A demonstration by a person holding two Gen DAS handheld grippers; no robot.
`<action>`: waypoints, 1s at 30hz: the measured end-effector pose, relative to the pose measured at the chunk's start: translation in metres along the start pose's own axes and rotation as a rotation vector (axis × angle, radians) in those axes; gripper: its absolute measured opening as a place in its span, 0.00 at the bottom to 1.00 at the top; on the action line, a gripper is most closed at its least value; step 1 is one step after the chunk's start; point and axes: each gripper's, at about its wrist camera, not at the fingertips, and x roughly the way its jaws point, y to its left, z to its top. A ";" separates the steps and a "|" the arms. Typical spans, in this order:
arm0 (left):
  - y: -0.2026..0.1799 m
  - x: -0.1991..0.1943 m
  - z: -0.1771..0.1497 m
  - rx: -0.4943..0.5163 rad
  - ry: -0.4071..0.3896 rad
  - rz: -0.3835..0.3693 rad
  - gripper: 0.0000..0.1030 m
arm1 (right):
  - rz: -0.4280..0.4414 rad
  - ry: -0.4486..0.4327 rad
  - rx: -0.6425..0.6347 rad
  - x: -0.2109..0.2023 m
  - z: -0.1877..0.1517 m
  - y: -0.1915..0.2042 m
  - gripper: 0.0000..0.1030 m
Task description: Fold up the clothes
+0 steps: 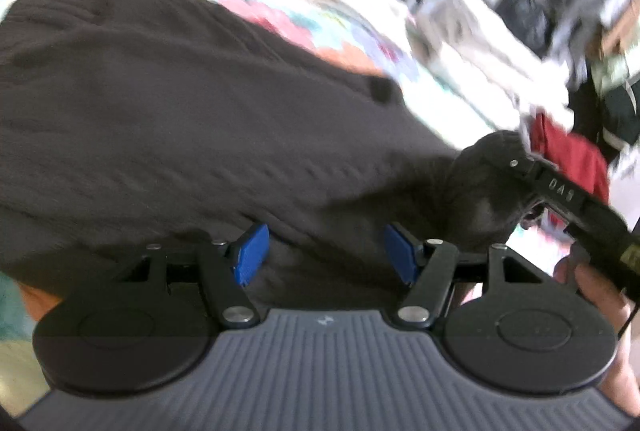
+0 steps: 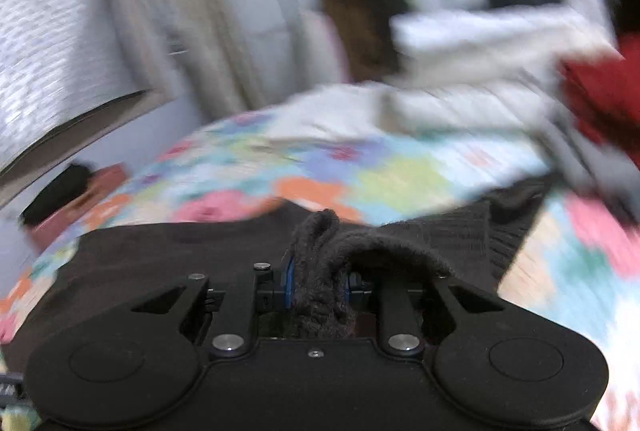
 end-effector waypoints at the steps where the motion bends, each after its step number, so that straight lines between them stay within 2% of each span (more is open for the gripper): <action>1: 0.009 -0.004 0.003 -0.023 -0.013 0.004 0.62 | 0.049 0.010 -0.060 0.004 0.003 0.020 0.24; 3: 0.029 -0.005 0.004 -0.070 -0.023 0.017 0.62 | 0.198 0.130 -0.170 0.023 -0.001 0.057 0.23; 6: 0.058 -0.001 0.003 -0.145 -0.005 0.026 0.62 | 0.267 0.284 -0.254 0.046 -0.035 0.095 0.22; 7: 0.067 0.003 0.002 -0.174 0.005 0.020 0.62 | 0.256 0.294 -0.300 0.049 -0.047 0.105 0.22; 10: 0.082 0.011 0.000 -0.213 0.023 -0.005 0.62 | 0.242 0.281 -0.390 0.048 -0.059 0.120 0.22; 13: 0.085 0.014 0.001 -0.233 0.011 -0.045 0.62 | 0.224 0.275 -0.439 0.048 -0.054 0.125 0.22; 19: 0.091 0.005 0.009 -0.273 -0.037 -0.151 0.62 | 0.288 0.252 -0.354 0.044 -0.039 0.118 0.22; 23: 0.096 -0.024 0.017 -0.301 -0.122 -0.080 0.62 | 0.326 0.258 -0.347 0.045 -0.038 0.125 0.22; 25: 0.098 -0.043 0.023 -0.286 -0.160 -0.073 0.63 | 0.359 0.257 -0.375 0.043 -0.033 0.134 0.21; 26: 0.099 -0.048 0.025 -0.266 -0.159 -0.066 0.64 | 0.379 0.245 -0.404 0.040 -0.031 0.141 0.20; 28: 0.097 -0.044 0.028 -0.194 -0.103 -0.041 0.65 | 0.412 0.218 -0.480 0.031 -0.032 0.156 0.18; 30: 0.097 -0.025 0.025 -0.135 -0.041 -0.003 0.65 | 0.390 0.288 -0.566 0.041 -0.048 0.175 0.17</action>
